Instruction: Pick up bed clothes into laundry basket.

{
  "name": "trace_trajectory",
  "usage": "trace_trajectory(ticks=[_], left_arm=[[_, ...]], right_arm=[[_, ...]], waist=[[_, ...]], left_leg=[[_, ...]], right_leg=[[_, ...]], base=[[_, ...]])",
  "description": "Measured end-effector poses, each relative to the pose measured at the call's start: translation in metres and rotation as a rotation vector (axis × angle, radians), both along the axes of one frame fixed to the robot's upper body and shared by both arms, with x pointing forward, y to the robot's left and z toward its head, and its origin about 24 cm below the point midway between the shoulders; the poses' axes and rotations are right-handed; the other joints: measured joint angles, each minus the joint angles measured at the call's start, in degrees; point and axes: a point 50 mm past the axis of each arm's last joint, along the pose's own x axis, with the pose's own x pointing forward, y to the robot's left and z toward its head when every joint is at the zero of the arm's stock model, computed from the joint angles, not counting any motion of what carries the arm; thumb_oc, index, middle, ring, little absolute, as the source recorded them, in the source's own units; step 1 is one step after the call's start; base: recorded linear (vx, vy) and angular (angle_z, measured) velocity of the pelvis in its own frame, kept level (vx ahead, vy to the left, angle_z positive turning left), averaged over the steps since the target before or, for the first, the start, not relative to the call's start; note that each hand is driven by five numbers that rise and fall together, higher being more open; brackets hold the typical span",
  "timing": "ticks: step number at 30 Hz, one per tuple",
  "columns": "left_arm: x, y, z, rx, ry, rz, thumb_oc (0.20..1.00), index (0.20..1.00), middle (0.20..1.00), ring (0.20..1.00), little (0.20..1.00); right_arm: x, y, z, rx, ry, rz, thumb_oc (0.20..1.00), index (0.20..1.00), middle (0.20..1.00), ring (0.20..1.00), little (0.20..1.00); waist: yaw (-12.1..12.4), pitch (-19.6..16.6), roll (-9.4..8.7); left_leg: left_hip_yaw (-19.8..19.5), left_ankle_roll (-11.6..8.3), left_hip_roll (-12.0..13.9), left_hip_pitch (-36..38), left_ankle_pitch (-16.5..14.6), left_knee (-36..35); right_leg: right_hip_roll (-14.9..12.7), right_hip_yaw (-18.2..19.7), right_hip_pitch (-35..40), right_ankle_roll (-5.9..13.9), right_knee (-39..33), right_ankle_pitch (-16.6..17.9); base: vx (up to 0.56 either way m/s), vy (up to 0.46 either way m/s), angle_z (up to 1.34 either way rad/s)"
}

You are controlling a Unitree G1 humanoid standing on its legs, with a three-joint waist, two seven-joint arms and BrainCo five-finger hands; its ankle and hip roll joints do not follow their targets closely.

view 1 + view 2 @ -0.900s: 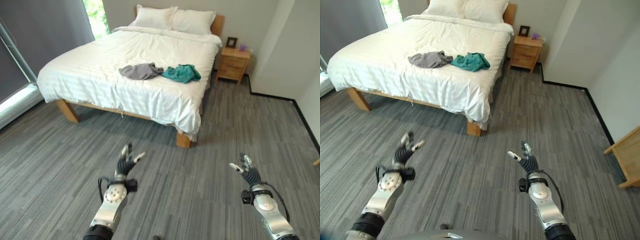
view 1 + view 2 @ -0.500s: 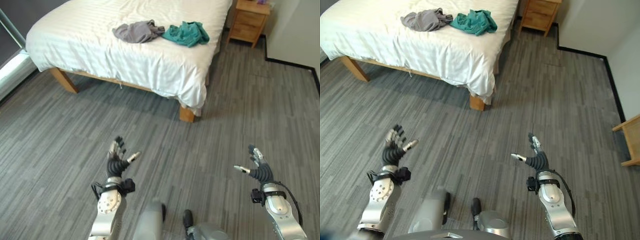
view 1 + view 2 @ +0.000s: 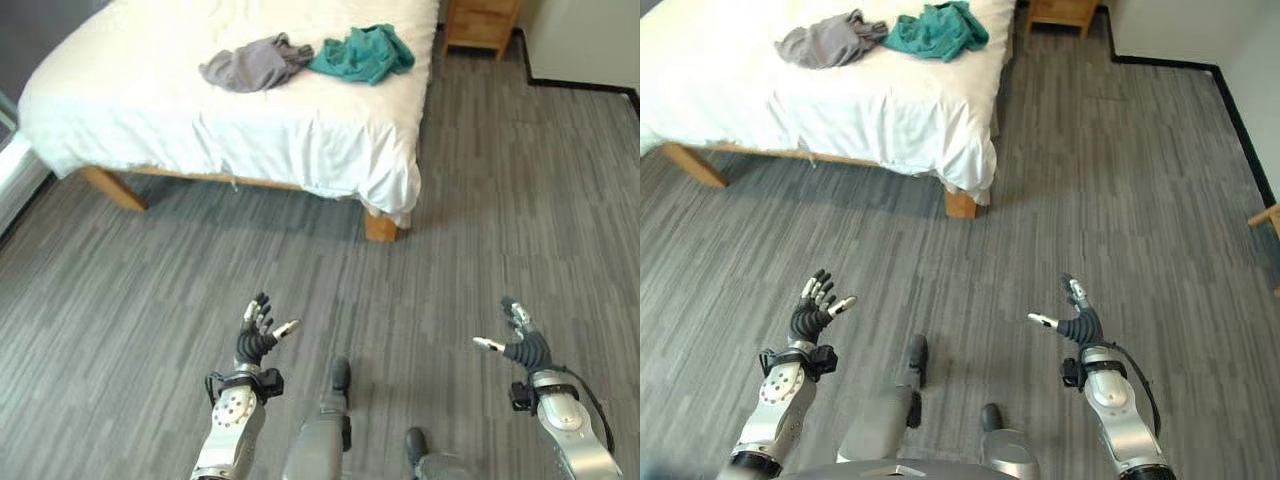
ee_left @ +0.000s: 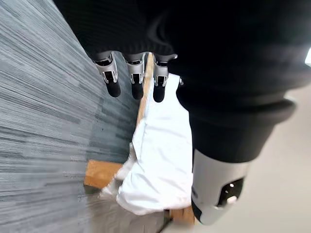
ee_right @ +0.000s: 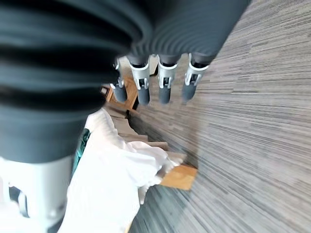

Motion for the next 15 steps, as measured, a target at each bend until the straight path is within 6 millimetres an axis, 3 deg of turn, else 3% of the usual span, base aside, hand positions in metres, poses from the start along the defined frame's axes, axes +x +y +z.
trace_trajectory(ticks=[1,3,4,5,6,7,8,9,10,11,12,13,14,15], left_arm=[[0.006,-0.001,0.005,0.028,-0.018,-0.034,1.000,1.000,1.000,1.000,1.000],[0.016,-0.001,0.021,0.054,-0.083,-0.061,1.000,1.000,1.000,1.000,1.000],[0.016,0.001,0.017,0.064,-0.060,-0.055,1.000,1.000,1.000,1.000,1.000],[0.018,0.003,0.018,0.072,-0.067,-0.049,1.000,1.000,1.000,1.000,1.000],[0.022,0.005,0.022,0.079,-0.078,-0.046,1.000,1.000,1.000,1.000,1.000],[0.026,0.005,0.025,0.082,-0.094,-0.048,1.000,1.000,1.000,1.000,1.000],[0.025,0.007,0.027,0.091,-0.101,-0.049,1.000,1.000,1.000,1.000,1.000],[0.025,0.008,0.025,0.096,-0.087,-0.054,1.000,1.000,1.000,1.000,1.000],[0.022,0.007,0.022,0.092,-0.076,-0.053,1.000,1.000,1.000,1.000,1.000],[0.019,0.006,0.020,0.085,-0.069,-0.053,1.000,1.000,1.000,1.000,1.000],[0.012,0.007,0.019,0.075,-0.064,-0.047,1.000,1.000,1.000,1.000,1.000],[0.005,0.004,0.014,0.055,-0.047,-0.038,1.000,1.000,1.000,1.000,1.000],[0.002,0.004,0.010,0.050,-0.033,-0.034,1.000,1.000,1.000,1.000,1.000],[-0.003,0.002,0.007,0.038,-0.021,-0.032,1.000,1.000,1.000,1.000,1.000]], right_arm=[[-0.004,0.006,0.000,0.005,0.000,0.021,1.000,1.000,1.000,1.000,1.000],[-0.003,0.017,0.003,0.047,-0.031,0.023,1.000,1.000,1.000,1.000,1.000],[-0.007,0.024,0.010,0.064,-0.061,0.043,1.000,1.000,1.000,1.000,1.000],[-0.008,0.024,0.017,0.056,-0.092,0.052,1.000,1.000,1.000,1.000,1.000],[-0.007,0.022,0.022,0.044,-0.122,0.051,1.000,1.000,1.000,1.000,1.000],[-0.008,0.018,0.024,0.028,-0.134,0.041,1.000,1.000,1.000,1.000,1.000],[-0.005,0.016,0.027,0.011,-0.144,0.044,1.000,1.000,1.000,1.000,1.000],[-0.003,0.014,0.030,0.005,-0.154,0.038,1.000,1.000,1.000,1.000,1.000],[-0.002,0.011,0.032,0.003,-0.164,0.030,1.000,1.000,1.000,1.000,1.000],[-0.001,0.008,0.033,0.003,-0.173,0.012,1.000,1.000,1.000,1.000,1.000],[0.000,0.006,0.035,-0.005,-0.177,0.004,1.000,1.000,1.000,1.000,1.000],[0.000,0.003,0.034,-0.017,-0.170,-0.001,1.000,1.000,1.000,1.000,1.000],[0.002,0.002,0.034,-0.022,-0.169,-0.005,1.000,1.000,1.000,1.000,1.000],[0.003,-0.001,0.036,-0.072,-0.179,-0.006,1.000,1.000,1.000,1.000,1.000]], waist=[[-1.39,-0.36,-0.82],[-2.61,-0.42,-1.60],[-3.65,-0.52,0.03],[-4.78,0.15,1.26],[-6.65,0.26,0.99],[-7.76,0.07,-0.91],[-7.74,-0.30,-2.88],[-8.16,-1.03,-4.83],[-8.17,-1.40,-5.63],[-8.99,-1.37,-5.51],[-9.78,-1.37,-4.64],[-9.52,-1.94,-3.30],[-9.46,-2.53,-2.54],[-9.46,-3.98,-4.12]], left_leg=[[0.21,1.86,-1.16,1.29,1.18,-0.67],[-1.86,4.91,-2.61,1.39,-4.34,4.11],[-5.65,4.59,-1.52,5.43,-4.90,1.97],[-8.81,4.10,-0.52,6.81,-4.96,0.94],[-11.20,-0.25,-0.30,7.02,-5.34,0.08],[-11.40,-4.05,-1.78,7.72,-7.54,-0.44],[-6.62,-0.82,-2.84,8.69,-9.12,-1.66],[-6.36,-0.80,-5.07,9.88,-9.33,-2.41],[-6.71,-0.02,-7.02,11.70,-9.13,-3.65],[-7.15,2.15,-7.93,13.38,-9.57,-3.82],[-7.67,2.83,-8.18,15.97,-11.00,-4.19],[-7.36,1.06,-7.60,19.15,-12.74,-5.46],[-7.22,0.32,-7.33,21.30,-13.32,-5.81],[-7.15,0.31,-9.19,25.91,-13.28,-4.65]], right_leg=[[-0.29,-0.06,-6.69,0.89,13.45,2.91],[-0.57,1.31,-13.89,0.79,22.04,4.13],[6.66,2.83,-13.91,-0.66,26.41,2.01],[12.76,2.55,-14.33,-2.05,23.93,0.30],[16.48,2.22,-14.58,-1.92,16.57,-0.24],[17.03,1.11,-15.83,-2.05,8.10,-0.27],[15.60,-1.80,-17.72,-3.46,2.39,0.02],[13.33,-3.86,-17.77,-5.27,-9.04,0.99],[12.37,-4.36,-17.41,-6.21,-18.75,2.65],[11.76,-5.80,-17.49,-6.53,-23.25,4.50],[11.45,-8.96,-17.81,-7.38,-24.70,6.81],[11.26,-15.00,-16.67,-7.28,-26.56,8.31],[11.37,-18.32,-15.18,-7.70,-27.42,9.25],[10.08,-18.30,-9.83,-11.50,-28.75,13.00]], base=[[0.30,0.125,0.20],[0.66,0.076,0.55],[0.58,-0.036,0.92],[0.50,-0.075,1.56],[0.48,-0.039,1.66],[0.64,-0.065,1.44],[0.43,-0.033,1.03],[0.39,-0.057,0.56],[0.38,-0.080,0.62],[0.51,-0.128,0.47],[0.44,-0.150,0.29],[0.42,-0.142,0.01],[0.47,-0.151,-0.02],[0.43,-0.123,-0.04]])
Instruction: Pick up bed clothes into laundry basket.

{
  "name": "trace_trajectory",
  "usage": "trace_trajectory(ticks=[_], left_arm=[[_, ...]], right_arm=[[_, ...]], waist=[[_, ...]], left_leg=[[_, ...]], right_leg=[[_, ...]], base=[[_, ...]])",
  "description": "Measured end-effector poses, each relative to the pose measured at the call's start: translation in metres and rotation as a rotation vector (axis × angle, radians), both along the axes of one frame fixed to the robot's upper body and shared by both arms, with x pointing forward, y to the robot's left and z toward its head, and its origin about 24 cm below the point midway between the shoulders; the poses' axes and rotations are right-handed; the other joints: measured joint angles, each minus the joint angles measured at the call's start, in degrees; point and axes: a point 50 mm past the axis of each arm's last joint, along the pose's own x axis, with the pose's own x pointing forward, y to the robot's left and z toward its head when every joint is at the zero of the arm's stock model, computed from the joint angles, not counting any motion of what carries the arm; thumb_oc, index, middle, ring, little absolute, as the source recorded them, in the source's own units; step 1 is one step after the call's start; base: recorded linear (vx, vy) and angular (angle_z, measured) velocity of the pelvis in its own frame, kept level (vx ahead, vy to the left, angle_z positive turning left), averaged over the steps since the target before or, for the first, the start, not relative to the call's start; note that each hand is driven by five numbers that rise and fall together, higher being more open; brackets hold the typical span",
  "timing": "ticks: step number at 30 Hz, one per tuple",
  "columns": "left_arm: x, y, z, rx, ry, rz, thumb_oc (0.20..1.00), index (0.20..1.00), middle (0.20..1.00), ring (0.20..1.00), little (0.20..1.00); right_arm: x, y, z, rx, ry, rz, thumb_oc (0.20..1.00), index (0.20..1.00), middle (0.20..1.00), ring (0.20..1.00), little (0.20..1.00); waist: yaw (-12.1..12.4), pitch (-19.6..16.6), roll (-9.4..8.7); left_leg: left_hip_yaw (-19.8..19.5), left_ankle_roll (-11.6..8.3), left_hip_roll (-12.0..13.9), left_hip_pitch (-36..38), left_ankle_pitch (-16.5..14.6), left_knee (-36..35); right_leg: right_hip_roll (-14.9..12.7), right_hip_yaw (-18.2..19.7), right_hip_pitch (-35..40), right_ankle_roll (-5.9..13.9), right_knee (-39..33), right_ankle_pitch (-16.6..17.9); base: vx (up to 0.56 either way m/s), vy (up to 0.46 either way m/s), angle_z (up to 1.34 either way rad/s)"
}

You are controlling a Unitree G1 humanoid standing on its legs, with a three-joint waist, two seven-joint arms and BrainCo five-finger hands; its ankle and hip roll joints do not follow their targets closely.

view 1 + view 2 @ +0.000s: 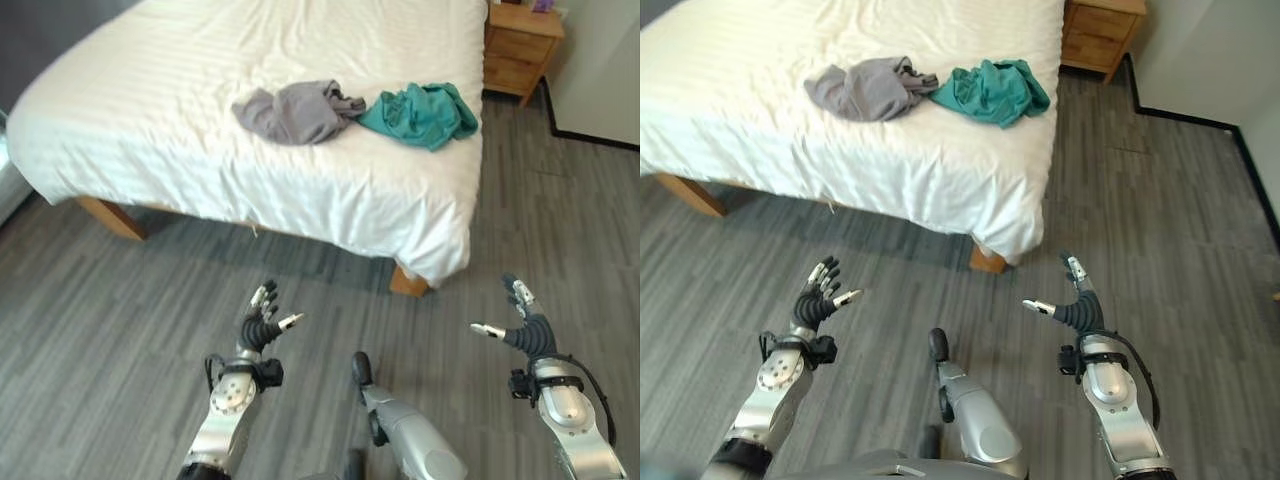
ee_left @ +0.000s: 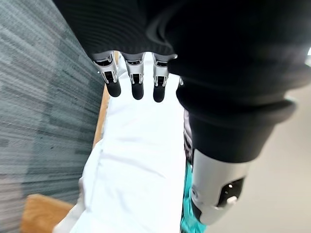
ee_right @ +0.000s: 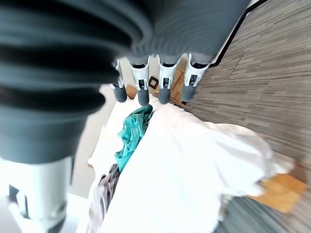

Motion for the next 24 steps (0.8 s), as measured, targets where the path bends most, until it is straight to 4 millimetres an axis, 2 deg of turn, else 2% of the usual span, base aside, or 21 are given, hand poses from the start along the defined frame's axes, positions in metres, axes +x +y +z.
trace_trajectory(ticks=[1,2,4,5,6,8,9,10,11,12,13,14,15,16,17,18,19,21,22,23,24], left_arm=[[-0.002,-0.004,-0.003,-0.022,0.010,0.007,1.000,1.000,1.000,1.000,1.000],[-0.005,-0.007,-0.006,-0.038,0.018,0.012,1.000,1.000,1.000,1.000,1.000],[-0.009,-0.010,-0.005,-0.056,0.010,0.017,1.000,1.000,1.000,1.000,1.000],[-0.009,-0.005,-0.001,-0.044,-0.010,0.019,1.000,1.000,1.000,1.000,1.000],[-0.009,0.000,0.000,-0.029,-0.011,0.026,1.000,1.000,1.000,1.000,1.000],[-0.011,0.011,0.001,-0.023,-0.009,0.070,1.000,1.000,1.000,1.000,1.000],[-0.010,0.013,0.001,-0.014,-0.011,0.075,1.000,1.000,1.000,1.000,1.000],[-0.012,0.015,-0.001,-0.008,0.001,0.080,1.000,1.000,1.000,1.000,1.000],[-0.013,0.012,-0.002,-0.010,0.004,0.071,1.000,1.000,1.000,1.000,1.000],[-0.014,0.010,-0.004,-0.025,0.011,0.077,1.000,1.000,1.000,1.000,1.000],[-0.017,0.008,-0.007,-0.028,0.025,0.077,1.000,1.000,1.000,1.000,1.000],[-0.020,0.008,-0.009,-0.027,0.033,0.082,1.000,1.000,1.000,1.000,1.000],[-0.025,0.014,-0.018,-0.007,0.071,0.099,1.000,1.000,1.000,1.000,1.000],[-0.024,0.012,-0.026,-0.003,0.108,0.098,1.000,1.000,1.000,1.000,1.000],[-0.028,0.011,-0.030,0.006,0.136,0.091,1.000,1.000,1.000,1.000,1.000],[-0.032,0.011,-0.032,0.017,0.151,0.079,1.000,1.000,1.000,1.000,1.000],[-0.032,0.014,-0.032,0.028,0.155,0.080,1.000,1.000,1.000,1.000,1.000],[-0.034,0.016,-0.032,0.037,0.156,0.078,1.000,1.000,1.000,1.000,1.000],[-0.039,0.021,-0.034,0.053,0.174,0.079,1.000,1.000,1.000,1.000,1.000],[-0.039,0.024,-0.035,0.068,0.182,0.071,1.000,1.000,1.000,1.000,1.000],[-0.034,0.023,-0.033,0.063,0.168,0.061,1.000,1.000,1.000,1.000,1.000]], right_arm=[[0.002,-0.003,0.003,-0.035,-0.015,-0.017,1.000,1.000,1.000,1.000,1.000],[0.002,-0.004,0.005,-0.055,-0.027,-0.031,1.000,1.000,1.000,1.000,1.000],[0.008,-0.009,0.015,-0.129,-0.069,-0.041,1.000,1.000,1.000,1.000,1.000],[0.012,-0.009,0.021,-0.158,-0.096,-0.044,1.000,1.000,1.000,1.000,1.000],[0.015,-0.010,0.026,-0.180,-0.117,-0.051,1.000,1.000,1.000,1.000,1.000],[0.024,-0.009,0.037,-0.210,-0.173,-0.069,1.000,1.000,1.000,1.000,1.000],[0.028,-0.009,0.044,-0.212,-0.214,-0.099,1.000,1.000,1.000,1.000,1.000],[0.031,-0.009,0.048,-0.251,-0.241,-0.128,1.000,1.000,1.000,1.000,1.000],[0.030,-0.015,0.051,-0.319,-0.253,-0.166,1.000,1.000,1.000,1.000,1.000],[0.030,-0.021,0.053,-0.364,-0.251,-0.192,1.000,1.000,1.000,1.000,1.000],[0.032,-0.028,0.051,-0.451,-0.243,-0.233,1.000,1.000,1.000,1.000,1.000],[0.036,-0.030,0.051,-0.482,-0.235,-0.242,1.000,1.000,1.000,1.000,1.000],[0.053,-0.038,0.055,-0.637,-0.235,-0.257,1.000,1.000,1.000,1.000,1.000],[0.064,-0.051,0.057,-0.736,-0.198,-0.272,1.000,1.000,1.000,1.000,1.000],[0.066,-0.059,0.062,-0.765,-0.185,-0.311,1.000,1.000,1.000,1.000,1.000],[0.064,-0.062,0.062,-0.779,-0.180,-0.322,1.000,1.000,1.000,1.000,1.000],[0.067,-0.057,0.057,-0.785,-0.166,-0.307,1.000,1.000,1.000,1.000,1.000],[0.071,-0.053,0.048,-0.801,-0.124,-0.279,1.000,1.000,1.000,1.000,1.000],[0.078,-0.051,0.044,-0.808,-0.102,-0.266,1.000,1.000,1.000,1.000,1.000],[0.095,-0.051,0.046,-0.836,-0.072,-0.268,1.000,1.000,1.000,1.000,1.000],[0.101,-0.055,0.048,-0.848,-0.048,-0.285,1.000,1.000,1.000,1.000,1.000]], waist=[[0.81,-0.48,-0.23],[1.03,-1.04,-0.73],[1.97,-1.71,-0.58],[2.36,-1.52,-0.91],[3.52,-1.08,-1.53],[5.79,0.23,-3.18],[6.42,1.09,-3.77],[7.36,1.53,-3.79],[7.19,1.80,-3.24],[7.30,2.03,-2.23],[7.42,2.07,-0.66],[7.80,1.79,-0.05],[9.43,2.09,1.64],[11.18,3.10,2.06],[11.79,2.37,3.75],[10.85,1.95,4.58],[10.59,2.16,3.95],[11.05,1.89,3.14],[11.31,1.22,2.29],[11.53,0.06,1.29],[11.88,0.16,1.46]], left_leg=[[0.11,-0.72,-0.60,-0.16,-0.86,4.92],[1.29,-1.47,-1.48,-3.05,-1.32,13.43],[4.74,-5.61,-1.06,-17.08,1.03,41.52],[4.76,-6.31,1.11,-23.22,0.02,50.06],[3.94,-6.78,2.70,-27.32,-0.03,54.28],[3.75,-5.86,5.13,-35.25,0.22,60.14],[4.20,-5.34,6.77,-38.26,0.54,56.88],[4.48,-4.21,8.42,-39.94,1.45,45.82],[4.38,-2.82,9.87,-40.10,2.68,36.16],[3.30,-1.74,10.33,-38.85,3.59,24.14],[0.83,-1.54,9.96,-37.96,5.05,13.18],[-0.76,-1.00,9.60,-36.62,5.44,6.97],[-9.20,-0.75,7.73,-35.06,6.11,-2.11],[-11.92,-0.14,7.11,-33.91,6.87,-1.62],[-9.43,1.19,6.94,-33.08,7.76,-1.50],[-7.36,2.79,7.10,-31.76,9.53,-0.37],[-7.43,2.75,6.48,-30.35,14.18,0.21],[-8.05,4.05,6.37,-27.05,18.98,-0.40],[-7.76,3.51,5.72,-25.95,20.70,-0.70],[-7.07,4.69,3.74,-25.68,20.02,-1.37],[-7.15,5.03,3.17,-25.66,19.80,-1.35]], right_leg=[[-0.06,1.68,2.03,-2.68,0.04,4.47],[-0.49,3.10,3.79,-3.83,-0.58,6.04],[-0.32,5.05,6.70,-5.41,-1.65,4.76],[0.28,5.90,8.44,-5.17,-2.05,3.85],[0.96,7.56,10.80,-6.55,-2.03,2.65],[0.87,11.69,14.88,-6.37,-2.21,0.91],[0.36,13.38,16.45,-5.22,-2.23,-1.01],[-0.23,15.46,19.21,-3.77,-2.97,-3.69],[-0.30,14.84,20.18,-2.46,-3.22,-4.28],[0.11,15.75,21.96,-2.43,-3.28,-4.77],[0.46,18.05,24.30,0.02,-3.85,-6.37],[0.37,19.10,25.21,0.98,-4.46,-7.04],[-0.01,22.90,27.09,1.49,-4.56,-9.78],[-0.32,25.56,28.43,0.71,-4.32,-9.87],[-0.47,24.92,30.83,1.69,-4.90,-10.59],[0.02,23.57,33.25,2.83,-4.84,-11.46],[-0.20,23.25,33.85,4.08,-2.04,-12.79],[-0.38,22.47,32.70,7.06,5.03,-14.93],[-1.83,22.07,32.65,7.72,5.62,-16.82],[-5.50,21.17,30.94,7.83,0.72,-17.22],[-6.75,20.44,30.04,8.25,-1.53,-16.97]], base=[[0.36,-0.137,0.00],[0.18,-0.074,-0.13],[0.23,-0.077,-0.22],[0.31,-0.076,-0.40],[0.38,-0.004,-0.71],[0.39,0.065,-1.00],[0.29,0.089,-1.06],[0.44,0.156,-0.90],[0.35,0.159,-0.81],[0.63,0.297,-0.58],[0.55,0.247,-0.63],[0.47,0.194,-0.97],[0.28,0.123,-1.46],[0.28,0.152,-1.46],[0.24,0.169,-0.95],[0.21,0.131,-0.28],[0.20,0.106,-0.22],[0.18,0.073,-0.42],[0.20,0.054,-0.52],[0.15,0.035,-0.37],[0.14,0.032,-0.08]])
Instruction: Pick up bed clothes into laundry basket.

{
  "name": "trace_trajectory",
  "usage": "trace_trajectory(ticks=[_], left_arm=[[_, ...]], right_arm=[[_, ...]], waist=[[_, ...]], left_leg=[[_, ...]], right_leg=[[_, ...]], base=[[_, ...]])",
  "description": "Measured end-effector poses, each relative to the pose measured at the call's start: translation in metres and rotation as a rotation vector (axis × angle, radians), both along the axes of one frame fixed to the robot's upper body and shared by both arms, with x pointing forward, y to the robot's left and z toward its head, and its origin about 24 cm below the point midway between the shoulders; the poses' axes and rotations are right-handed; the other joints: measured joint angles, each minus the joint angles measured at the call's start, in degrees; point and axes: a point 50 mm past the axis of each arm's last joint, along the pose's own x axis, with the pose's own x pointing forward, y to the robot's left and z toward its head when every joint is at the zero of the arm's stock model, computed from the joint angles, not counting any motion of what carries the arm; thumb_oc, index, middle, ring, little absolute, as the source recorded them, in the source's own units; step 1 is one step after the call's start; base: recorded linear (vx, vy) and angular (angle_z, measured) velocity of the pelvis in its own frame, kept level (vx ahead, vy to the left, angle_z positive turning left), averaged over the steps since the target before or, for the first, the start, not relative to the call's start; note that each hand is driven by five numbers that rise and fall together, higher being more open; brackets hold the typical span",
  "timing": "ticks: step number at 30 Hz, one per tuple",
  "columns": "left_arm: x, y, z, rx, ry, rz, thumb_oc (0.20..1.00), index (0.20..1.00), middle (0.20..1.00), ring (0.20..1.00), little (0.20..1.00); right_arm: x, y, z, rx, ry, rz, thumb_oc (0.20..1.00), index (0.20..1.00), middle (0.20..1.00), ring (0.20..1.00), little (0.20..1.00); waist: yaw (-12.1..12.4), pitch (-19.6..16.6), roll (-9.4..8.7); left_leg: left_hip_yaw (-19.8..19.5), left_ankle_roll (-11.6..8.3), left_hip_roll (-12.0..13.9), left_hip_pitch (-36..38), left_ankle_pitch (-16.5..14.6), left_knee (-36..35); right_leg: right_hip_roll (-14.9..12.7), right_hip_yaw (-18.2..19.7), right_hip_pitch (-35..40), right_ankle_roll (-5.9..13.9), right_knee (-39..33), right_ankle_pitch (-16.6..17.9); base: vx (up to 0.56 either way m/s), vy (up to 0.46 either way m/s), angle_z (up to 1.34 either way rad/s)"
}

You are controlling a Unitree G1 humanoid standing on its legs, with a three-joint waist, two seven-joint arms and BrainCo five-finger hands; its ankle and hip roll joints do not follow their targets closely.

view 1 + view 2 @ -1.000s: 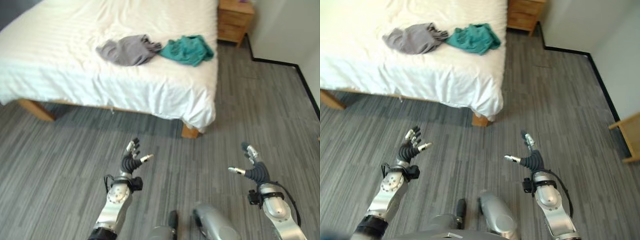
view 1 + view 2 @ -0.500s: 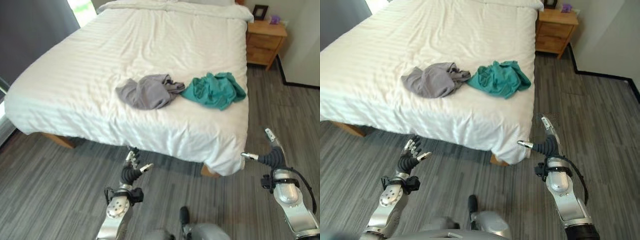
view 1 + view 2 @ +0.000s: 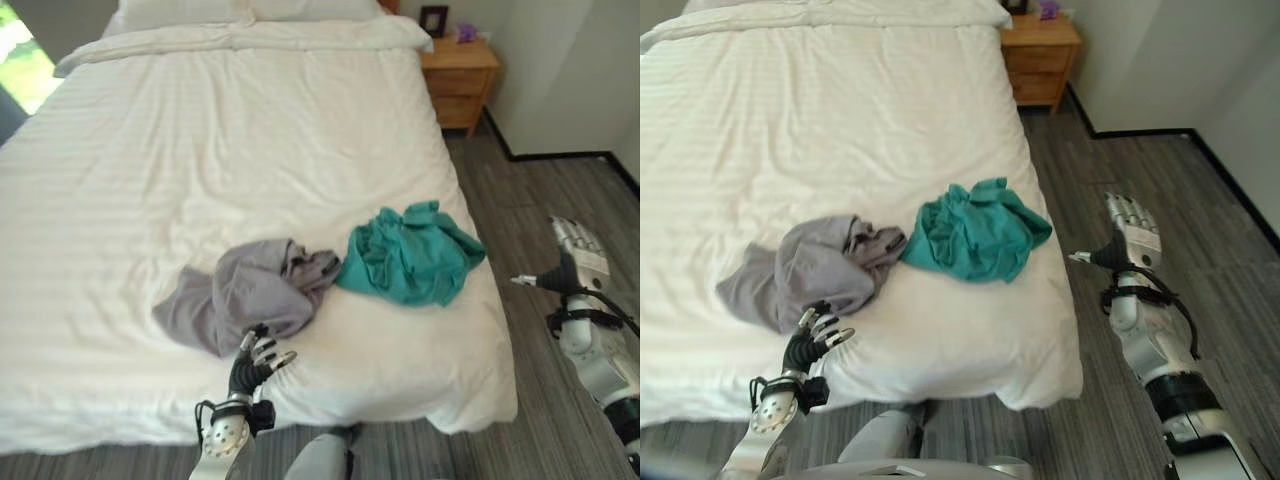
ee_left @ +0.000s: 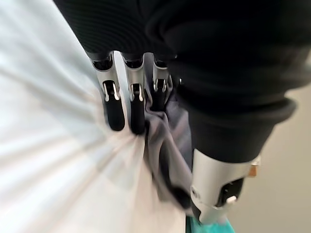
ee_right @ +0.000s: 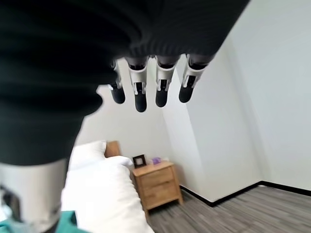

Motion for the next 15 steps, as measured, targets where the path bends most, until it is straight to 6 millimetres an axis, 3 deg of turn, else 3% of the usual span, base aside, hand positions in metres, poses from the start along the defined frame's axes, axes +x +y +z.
trace_trajectory(ticks=[3,4,7,10,12,15], left_arm=[[0.021,-0.007,0.011,-0.037,-0.058,-0.040,1.000,1.000,1.000,1.000,1.000],[0.023,-0.007,0.012,-0.046,-0.061,-0.058,1.000,1.000,1.000,1.000,1.000],[0.025,-0.006,0.016,-0.055,-0.078,-0.074,1.000,1.000,1.000,1.000,1.000],[0.012,0.004,0.010,-0.073,-0.053,-0.029,1.000,1.000,1.000,1.000,1.000],[0.012,0.004,0.011,-0.084,-0.063,-0.015,1.000,1.000,1.000,1.000,1.000],[0.014,0.008,0.007,-0.095,-0.051,0.015,1.000,1.000,1.000,1.000,1.000]], right_arm=[[0.009,-0.003,-0.009,-0.003,0.086,-0.034,1.000,1.000,1.000,1.000,1.000],[0.019,0.002,-0.020,0.049,0.142,-0.062,1.000,1.000,1.000,1.000,1.000],[0.020,-0.009,-0.031,0.109,0.214,-0.144,1.000,1.000,1.000,1.000,1.000],[0.017,-0.018,-0.040,0.187,0.255,-0.211,1.000,1.000,1.000,1.000,1.000],[0.018,-0.015,-0.044,0.252,0.275,-0.220,1.000,1.000,1.000,1.000,1.000],[0.021,-0.001,-0.050,0.310,0.279,-0.197,1.000,1.000,1.000,1.000,1.000]], waist=[[1.04,0.02,0.24],[1.50,0.04,0.16],[3.68,0.08,0.01],[5.86,0.09,-0.29],[6.63,0.84,1.07],[6.74,0.88,1.08]], left_leg=[[-2.85,-0.93,-1.09,1.23,-1.22,-0.01],[-3.68,-2.23,-1.15,2.40,-2.63,-0.04],[-4.92,-2.29,-1.78,2.45,-3.98,-0.03],[-6.77,-2.31,-3.64,0.97,-4.01,0.00],[-5.97,-2.25,-2.94,-0.55,-3.56,0.06],[-4.40,-2.25,-1.85,-0.12,-3.57,0.05]], right_leg=[[-2.14,-0.78,-3.34,0.73,-3.82,0.97],[-2.96,-0.78,-5.70,1.91,-3.82,2.80],[-4.34,-0.75,-9.95,3.46,-3.81,5.98],[-6.32,-1.01,-11.94,4.33,-3.80,10.46],[-5.38,-1.36,-13.02,4.41,-3.54,10.42],[-4.32,-1.58,-12.61,4.43,-3.56,10.44]], base=[[0.06,0.003,0.46],[0.02,-0.009,0.53],[-0.02,-0.003,0.42],[-0.07,-0.015,0.49],[-0.05,-0.013,0.15],[-0.01,-0.019,0.01]])
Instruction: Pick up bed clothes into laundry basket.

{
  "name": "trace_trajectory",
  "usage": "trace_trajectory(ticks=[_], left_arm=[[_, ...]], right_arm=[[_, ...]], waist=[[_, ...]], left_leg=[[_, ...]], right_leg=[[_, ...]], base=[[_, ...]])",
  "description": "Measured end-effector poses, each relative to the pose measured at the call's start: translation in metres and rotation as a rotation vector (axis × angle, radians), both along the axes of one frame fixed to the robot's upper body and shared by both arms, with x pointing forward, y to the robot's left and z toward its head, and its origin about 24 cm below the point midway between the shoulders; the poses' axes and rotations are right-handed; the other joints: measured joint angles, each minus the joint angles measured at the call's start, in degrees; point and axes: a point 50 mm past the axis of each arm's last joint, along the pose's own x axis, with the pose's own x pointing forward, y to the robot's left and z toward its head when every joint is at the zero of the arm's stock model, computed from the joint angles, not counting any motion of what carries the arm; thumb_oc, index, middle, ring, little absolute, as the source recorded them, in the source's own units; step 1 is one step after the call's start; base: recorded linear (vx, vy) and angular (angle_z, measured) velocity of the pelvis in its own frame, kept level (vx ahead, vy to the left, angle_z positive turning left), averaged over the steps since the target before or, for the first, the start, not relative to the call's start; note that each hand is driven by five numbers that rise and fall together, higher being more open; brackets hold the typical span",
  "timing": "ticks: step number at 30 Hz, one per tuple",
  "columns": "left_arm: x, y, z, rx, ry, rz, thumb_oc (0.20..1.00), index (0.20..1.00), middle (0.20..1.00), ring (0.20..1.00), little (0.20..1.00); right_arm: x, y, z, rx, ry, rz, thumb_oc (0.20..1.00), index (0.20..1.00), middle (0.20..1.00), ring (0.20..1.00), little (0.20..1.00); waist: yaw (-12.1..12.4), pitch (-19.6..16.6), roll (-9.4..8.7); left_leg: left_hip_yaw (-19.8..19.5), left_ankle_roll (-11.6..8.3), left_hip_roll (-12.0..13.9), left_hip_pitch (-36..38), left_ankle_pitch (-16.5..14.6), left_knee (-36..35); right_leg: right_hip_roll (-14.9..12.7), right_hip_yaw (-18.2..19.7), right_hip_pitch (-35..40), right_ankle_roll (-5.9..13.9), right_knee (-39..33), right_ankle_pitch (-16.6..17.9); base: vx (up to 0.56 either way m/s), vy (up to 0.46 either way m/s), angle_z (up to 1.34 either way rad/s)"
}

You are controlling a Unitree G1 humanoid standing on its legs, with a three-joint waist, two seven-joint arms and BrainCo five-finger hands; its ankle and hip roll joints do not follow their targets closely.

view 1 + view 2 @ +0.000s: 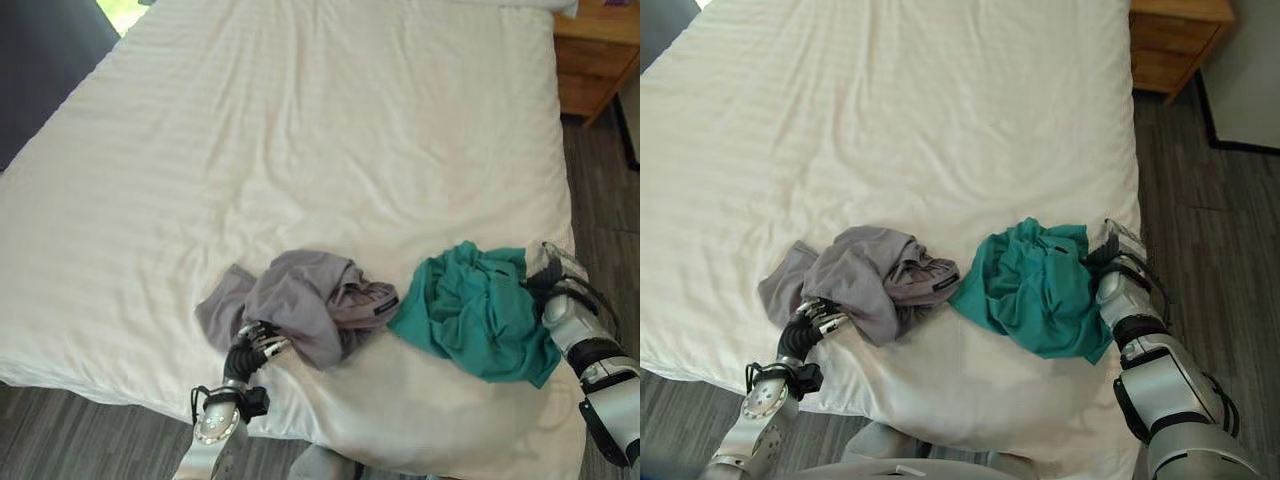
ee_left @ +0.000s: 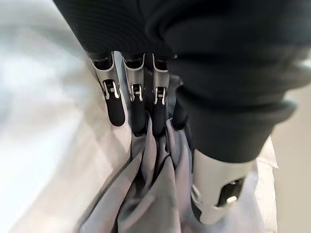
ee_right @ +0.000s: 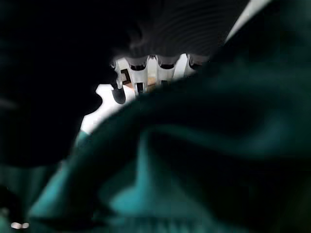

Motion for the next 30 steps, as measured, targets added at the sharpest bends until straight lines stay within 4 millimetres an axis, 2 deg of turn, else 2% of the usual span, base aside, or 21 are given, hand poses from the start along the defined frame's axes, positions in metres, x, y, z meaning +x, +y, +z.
trace_trajectory(ticks=[4,5,7,8,9,11,13,17,20,24,27,30], left_arm=[[0.005,0.002,0.004,0.002,-0.017,0.017,1.000,1.000,1.000,1.000,1.000],[0.006,0.002,0.004,-0.002,-0.025,0.027,1.000,1.000,1.000,1.000,1.000],[0.008,0.004,0.006,-0.002,-0.033,0.037,1.000,1.000,1.000,1.000,1.000],[0.009,0.005,0.007,-0.012,-0.039,0.054,1.000,1.000,1.000,1.000,1.000],[0.008,0.005,0.006,-0.022,-0.039,0.066,1.000,1.000,1.000,1.000,1.000],[0.009,0.002,0.007,-0.037,-0.046,0.072,1.000,1.000,1.000,1.000,1.000],[0.010,0.001,0.008,-0.038,-0.053,0.072,1.000,1.000,1.000,1.000,1.000],[0.009,0.000,0.006,-0.046,-0.031,0.090,1.000,1.000,1.000,1.000,1.000],[0.008,-0.001,0.005,-0.051,-0.024,0.091,1.000,1.000,1.000,1.000,1.000],[0.008,-0.002,0.003,-0.053,-0.011,0.089,1.000,1.000,1.000,1.000,1.000],[0.007,-0.001,0.003,-0.053,-0.008,0.086,1.000,1.000,1.000,1.000,1.000],[0.005,-0.001,0.001,-0.057,-0.004,0.086,1.000,1.000,1.000,1.000,1.000]], right_arm=[[0.005,0.026,-0.007,0.068,-0.012,0.052,1.000,1.000,1.000,1.000,1.000],[0.008,0.034,-0.003,0.081,-0.038,0.075,1.000,1.000,1.000,1.000,1.000],[0.010,0.056,0.002,0.125,-0.094,0.151,1.000,1.000,1.000,1.000,1.000],[0.010,0.080,0.009,0.153,-0.146,0.257,1.000,1.000,1.000,1.000,1.000],[0.010,0.094,0.016,0.133,-0.177,0.323,1.000,1.000,1.000,1.000,1.000],[0.010,0.107,0.026,0.074,-0.220,0.400,1.000,1.000,1.000,1.000,1.000],[0.010,0.108,0.029,0.035,-0.224,0.406,1.000,1.000,1.000,1.000,1.000],[0.004,0.119,0.054,-0.008,-0.349,0.464,1.000,1.000,1.000,1.000,1.000],[0.002,0.119,0.053,-0.027,-0.351,0.467,1.000,1.000,1.000,1.000,1.000],[-0.006,0.115,0.037,-0.016,-0.296,0.455,1.000,1.000,1.000,1.000,1.000],[-0.016,0.112,0.014,0.006,-0.216,0.445,1.000,1.000,1.000,1.000,1.000],[-0.023,0.114,0.002,0.035,-0.175,0.445,1.000,1.000,1.000,1.000,1.000]], waist=[[0.11,1.17,0.48],[-0.17,1.59,0.94],[-0.26,1.97,0.75],[-0.69,2.01,0.70],[-1.24,2.06,0.74],[-1.29,2.13,0.68],[-1.51,2.34,0.34],[-1.50,2.45,0.15],[-1.52,2.44,0.07],[-1.50,2.44,0.06],[-1.53,2.41,0.02],[-1.62,2.27,-0.15]], left_leg=[[0.41,-0.42,1.88,0.93,-0.29,-0.03],[0.48,-1.05,2.40,0.95,-0.73,-0.04],[0.79,-1.65,3.04,1.03,-0.95,-0.05],[0.86,-2.62,3.39,1.05,-1.13,-0.06],[0.88,-2.81,3.52,1.03,-1.10,-0.07],[1.93,-2.99,3.99,1.04,-0.98,-0.29],[2.28,-2.99,4.21,1.04,-0.96,-0.20],[3.57,-2.90,4.31,2.27,-0.59,-0.07],[3.64,-2.87,4.40,2.94,-0.58,-0.07],[3.67,-2.92,4.64,4.02,-0.62,-0.08],[3.59,-2.94,4.88,4.13,-0.68,-0.36],[3.38,-2.93,4.86,4.00,-0.67,-0.38]], right_leg=[[1.92,-0.40,0.98,-0.04,0.01,0.01],[2.42,-0.69,1.07,-0.05,0.00,0.01],[3.02,-0.80,1.07,-0.70,-0.02,0.04],[3.36,-0.90,1.11,-1.85,-0.09,0.25],[3.46,-0.98,1.18,-2.38,-0.08,0.39],[3.69,-0.90,1.24,-3.11,-0.07,0.77],[3.74,-0.78,1.26,-3.54,-0.06,0.94],[3.56,-0.22,2.45,-3.66,-0.02,1.14],[3.63,-0.14,3.08,-3.67,-0.06,1.13],[3.88,-0.05,4.14,-3.68,-0.05,1.13],[4.22,-0.05,4.30,-4.08,-0.01,1.39],[4.26,-0.29,4.54,-4.19,-0.08,1.43]], base=[[0.00,-0.009,0.02],[0.00,0.000,0.00],[0.01,-0.028,-0.05],[0.00,0.000,0.00],[0.00,0.000,0.00],[0.00,0.000,0.00],[0.00,0.000,0.00],[-0.02,-0.032,-0.06],[0.00,-0.023,-0.01],[-0.01,-0.035,-0.01],[0.01,-0.023,-0.01],[0.03,-0.043,0.05]])
